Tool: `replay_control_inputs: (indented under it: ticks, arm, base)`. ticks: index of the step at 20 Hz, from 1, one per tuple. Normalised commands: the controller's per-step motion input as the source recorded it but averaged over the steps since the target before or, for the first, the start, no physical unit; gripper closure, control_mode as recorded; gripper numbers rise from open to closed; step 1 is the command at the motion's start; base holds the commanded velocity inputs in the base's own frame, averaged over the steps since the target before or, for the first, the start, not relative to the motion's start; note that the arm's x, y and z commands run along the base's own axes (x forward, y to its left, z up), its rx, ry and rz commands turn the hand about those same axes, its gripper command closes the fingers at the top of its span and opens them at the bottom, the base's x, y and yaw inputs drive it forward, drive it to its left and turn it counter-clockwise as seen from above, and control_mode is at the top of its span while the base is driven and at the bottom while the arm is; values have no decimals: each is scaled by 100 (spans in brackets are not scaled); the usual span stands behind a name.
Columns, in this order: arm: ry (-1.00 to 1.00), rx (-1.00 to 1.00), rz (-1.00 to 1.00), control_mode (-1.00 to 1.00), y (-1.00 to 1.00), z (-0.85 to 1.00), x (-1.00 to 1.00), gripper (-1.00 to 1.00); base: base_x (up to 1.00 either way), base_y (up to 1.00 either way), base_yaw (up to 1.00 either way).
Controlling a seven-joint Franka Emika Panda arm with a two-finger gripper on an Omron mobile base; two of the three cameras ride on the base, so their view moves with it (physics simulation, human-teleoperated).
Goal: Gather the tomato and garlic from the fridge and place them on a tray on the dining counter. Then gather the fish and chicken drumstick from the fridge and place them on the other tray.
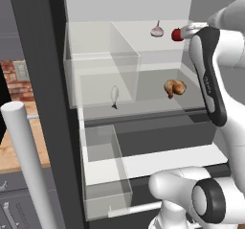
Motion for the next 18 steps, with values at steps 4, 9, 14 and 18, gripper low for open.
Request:
replay_control_inputs:
  ticks: [4,9,14,18]
  arm:
    - [0,0,0,-100,0,0,42,-100]
    - [0,0,0,-100,0,0,53,-100]
    - [0,0,0,-100,0,-22,42,-100]
    - [0,0,0,-100,0,-22,41,-100]
  base:
    - [0,0,0]
    - [0,0,0]
    - [0,0,0]
    - [0,0,0]
